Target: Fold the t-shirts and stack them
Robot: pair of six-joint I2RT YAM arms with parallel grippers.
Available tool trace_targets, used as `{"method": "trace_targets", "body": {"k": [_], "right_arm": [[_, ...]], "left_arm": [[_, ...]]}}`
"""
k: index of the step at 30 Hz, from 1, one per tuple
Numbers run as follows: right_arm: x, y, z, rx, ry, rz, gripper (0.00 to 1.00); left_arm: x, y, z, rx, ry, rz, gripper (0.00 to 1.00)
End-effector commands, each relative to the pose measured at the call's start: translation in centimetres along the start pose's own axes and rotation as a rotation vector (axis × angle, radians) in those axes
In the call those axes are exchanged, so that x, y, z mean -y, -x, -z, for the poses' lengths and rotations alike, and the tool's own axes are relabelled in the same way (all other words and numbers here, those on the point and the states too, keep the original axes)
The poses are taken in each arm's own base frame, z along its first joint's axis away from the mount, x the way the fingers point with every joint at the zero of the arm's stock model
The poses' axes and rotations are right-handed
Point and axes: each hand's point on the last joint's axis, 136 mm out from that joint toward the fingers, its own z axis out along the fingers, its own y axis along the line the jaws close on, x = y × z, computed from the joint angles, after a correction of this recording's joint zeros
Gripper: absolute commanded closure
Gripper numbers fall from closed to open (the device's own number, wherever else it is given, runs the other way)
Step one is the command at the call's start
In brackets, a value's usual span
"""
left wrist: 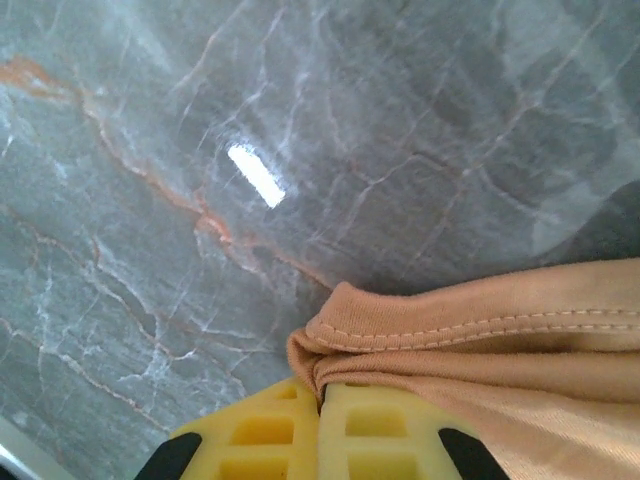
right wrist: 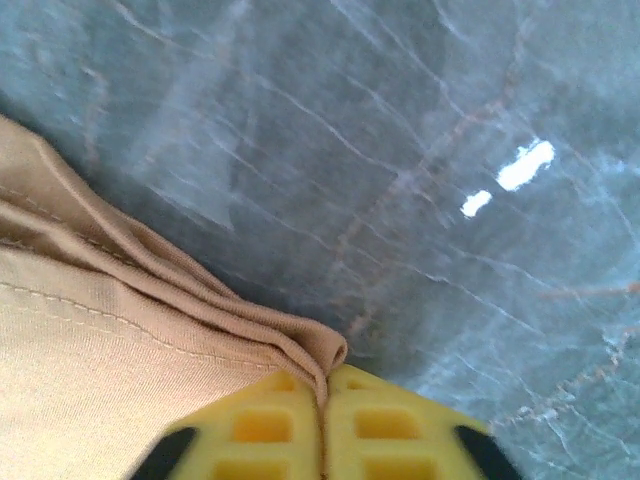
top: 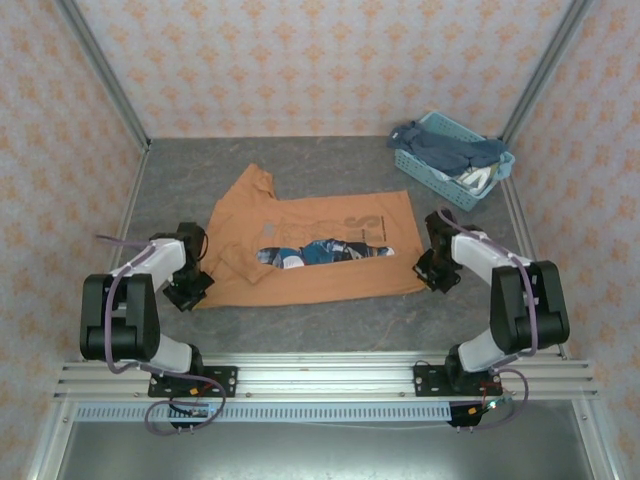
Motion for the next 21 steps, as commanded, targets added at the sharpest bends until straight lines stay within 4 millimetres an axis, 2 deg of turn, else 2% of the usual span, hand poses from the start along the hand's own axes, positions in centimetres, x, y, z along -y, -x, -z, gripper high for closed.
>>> {"method": "trace_targets", "body": {"k": [1, 2, 3, 4, 8, 11, 15, 17, 19, 21], "right_arm": [[2.2, -0.2, 0.6, 0.026, -0.074, -0.022, 0.71], [2.1, -0.1, 1.2, 0.042, -0.062, -0.019, 0.66], [1.9, 0.1, 1.9, 0.06, -0.05, -0.018, 0.63], [1.8, 0.3, 2.5, 0.073, -0.038, -0.016, 0.61], [0.3, 1.0, 5.1, 0.133, 0.046, 0.021, 0.54], [-2.0, 0.8, 6.6, 0.155, 0.156, 0.084, 0.51], [-3.6, 0.3, 7.7, 0.167, 0.207, 0.143, 0.5], [-4.1, 0.1, 8.0, 0.168, 0.222, 0.165, 0.5], [-4.5, -0.1, 8.2, 0.169, 0.234, 0.186, 0.5], [-5.1, -0.5, 8.1, 0.16, 0.269, 0.203, 0.5]], "left_arm": [[-1.7, 0.1, 1.2, 0.032, 0.04, 0.051, 0.72], [-1.8, 0.3, 1.9, 0.055, 0.029, 0.061, 0.57], [-1.7, 0.7, 3.0, 0.084, 0.012, 0.071, 0.51], [-1.6, 0.8, 3.8, 0.103, -0.007, 0.079, 0.49], [1.2, 0.5, 7.0, 0.146, -0.151, 0.082, 0.48], [3.7, -0.8, 8.2, 0.113, -0.227, 0.057, 0.48], [2.4, -1.3, 9.6, 0.152, -0.131, 0.032, 0.47], [2.6, -1.5, 9.7, 0.16, -0.177, 0.043, 0.47], [4.1, -1.9, 9.3, 0.138, -0.273, 0.056, 0.48], [7.2, -3.1, 8.8, 0.079, -0.416, 0.067, 0.48]]}}
